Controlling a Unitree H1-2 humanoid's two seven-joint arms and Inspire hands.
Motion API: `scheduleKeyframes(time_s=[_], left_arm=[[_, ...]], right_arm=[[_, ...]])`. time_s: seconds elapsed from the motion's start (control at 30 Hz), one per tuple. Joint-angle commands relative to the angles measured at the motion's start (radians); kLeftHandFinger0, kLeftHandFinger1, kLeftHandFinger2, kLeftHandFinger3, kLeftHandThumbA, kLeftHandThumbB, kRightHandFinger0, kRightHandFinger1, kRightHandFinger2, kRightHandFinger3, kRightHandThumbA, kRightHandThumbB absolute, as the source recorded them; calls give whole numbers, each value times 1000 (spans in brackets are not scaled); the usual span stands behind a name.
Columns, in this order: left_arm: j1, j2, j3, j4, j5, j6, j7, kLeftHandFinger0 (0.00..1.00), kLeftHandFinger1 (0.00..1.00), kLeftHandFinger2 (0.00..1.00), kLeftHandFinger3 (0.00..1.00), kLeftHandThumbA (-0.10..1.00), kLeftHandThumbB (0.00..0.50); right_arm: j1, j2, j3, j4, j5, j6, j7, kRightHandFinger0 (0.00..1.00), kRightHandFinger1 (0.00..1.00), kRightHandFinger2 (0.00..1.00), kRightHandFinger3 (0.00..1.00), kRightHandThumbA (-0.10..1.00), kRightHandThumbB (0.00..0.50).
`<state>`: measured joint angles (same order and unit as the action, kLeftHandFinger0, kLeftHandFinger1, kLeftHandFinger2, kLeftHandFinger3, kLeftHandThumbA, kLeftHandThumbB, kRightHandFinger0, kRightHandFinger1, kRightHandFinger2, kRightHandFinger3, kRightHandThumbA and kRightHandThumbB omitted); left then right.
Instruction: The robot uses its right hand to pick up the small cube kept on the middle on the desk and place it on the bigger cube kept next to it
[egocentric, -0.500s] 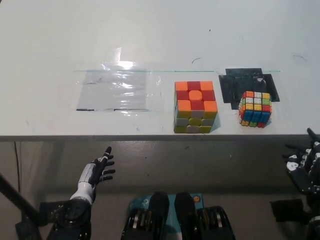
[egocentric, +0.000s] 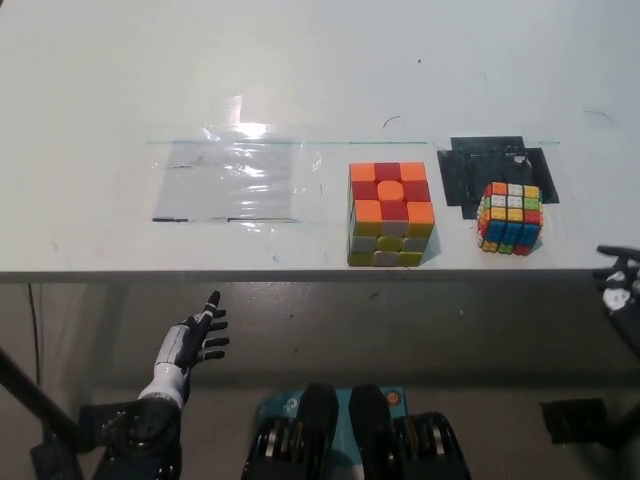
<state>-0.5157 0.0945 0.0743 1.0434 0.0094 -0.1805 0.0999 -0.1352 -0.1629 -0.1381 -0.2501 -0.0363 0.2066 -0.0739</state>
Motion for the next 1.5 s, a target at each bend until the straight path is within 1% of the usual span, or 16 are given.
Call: scheduleKeyframes(time_s=[0.0,0.07,0.17,0.23,0.33,0.4,0.43,0.47,0.5,0.63,0.73,1.03,1.27,1.33,1.37,1.47], left_arm=[[-29,17,-7,-8,13,-44,25,830,753,767,732,852,0],[-31,17,1,0,-1,-47,15,763,712,757,737,855,0],[-33,18,-2,1,1,-34,15,832,756,791,776,875,1],[-36,15,11,3,-16,-27,10,809,729,777,770,837,0],[-32,13,10,0,-13,-39,16,709,657,712,692,811,0],[-26,12,6,-15,-7,-32,21,718,669,718,694,823,1],[-24,12,4,-21,-5,-33,21,721,672,719,695,823,0],[-22,12,0,-39,2,9,25,777,718,756,725,860,6],[-22,12,0,-40,2,10,25,780,720,758,727,864,4],[-22,11,4,-26,-5,-26,20,745,698,755,738,856,0],[-26,18,-3,-17,3,-37,19,712,674,727,712,873,0],[-29,22,-6,-33,1,-29,2,664,643,718,716,896,2],[-36,27,-10,-25,0,-37,-6,732,692,776,777,936,10],[-37,28,-11,-18,0,-49,-7,715,679,756,749,936,2],[-38,26,-8,-14,-4,-63,-8,642,623,709,702,930,6],[-39,29,-15,-12,4,-66,-6,648,639,742,748,962,19]], right_arm=[[-95,-54,-3,-40,-8,21,28,432,474,572,1000,103,139],[-123,-78,8,-27,-26,15,36,456,497,611,1000,135,156],[-156,-114,27,-13,-50,32,53,504,582,728,1000,327,224],[-175,-134,39,-9,-53,46,68,547,626,792,1000,392,244],[-212,-171,62,17,-46,63,105,841,840,918,1000,445,310],[-234,-193,91,34,-67,68,120,1000,1000,1000,1000,518,338],[-240,-205,107,39,-88,67,122,1000,1000,1000,1000,534,338],[-260,-229,146,48,-134,82,136,1000,1000,1000,1000,627,383],[-261,-232,149,48,-133,83,134,1000,1000,1000,1000,630,378],[-308,-264,226,75,-174,119,172,1000,1000,1000,1000,826,496],[-330,-265,268,102,-179,133,200,1000,1000,1000,1000,887,500],[-382,-228,330,167,-209,150,219,1000,1000,1000,1000,847,500],[-420,-170,353,269,-234,103,197,1000,1000,1000,1000,825,498],[-425,-163,354,291,-237,93,195,1000,1000,1000,1000,820,497],[-433,-161,361,323,-242,81,199,1000,1000,1000,1000,831,500],[-440,-167,369,350,-251,68,203,1000,1000,1000,1000,831,500]])
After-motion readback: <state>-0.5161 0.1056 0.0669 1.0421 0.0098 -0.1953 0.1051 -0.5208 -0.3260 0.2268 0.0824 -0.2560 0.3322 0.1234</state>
